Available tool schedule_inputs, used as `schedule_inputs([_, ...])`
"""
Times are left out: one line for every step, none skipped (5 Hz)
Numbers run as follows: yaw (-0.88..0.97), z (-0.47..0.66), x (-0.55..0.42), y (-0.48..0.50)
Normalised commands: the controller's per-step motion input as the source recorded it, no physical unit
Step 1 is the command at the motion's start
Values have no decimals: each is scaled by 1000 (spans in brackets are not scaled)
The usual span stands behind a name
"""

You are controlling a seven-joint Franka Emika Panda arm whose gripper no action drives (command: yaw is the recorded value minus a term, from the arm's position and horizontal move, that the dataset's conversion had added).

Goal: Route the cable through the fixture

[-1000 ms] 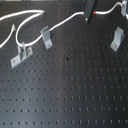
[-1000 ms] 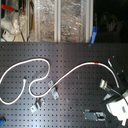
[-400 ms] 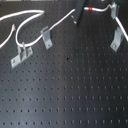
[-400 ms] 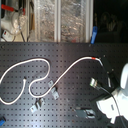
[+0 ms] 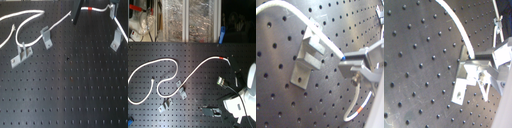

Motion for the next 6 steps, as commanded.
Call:
schedule_inputs([0, 2, -100, -205])
schedule_inputs([0, 0, 5, -12])
schedule_inputs([-9, 175, 22, -112])
schedule_inputs([0, 239, -309, -73])
schedule_inputs([0, 22, -100, 9])
schedule_inputs([114, 59, -265, 6])
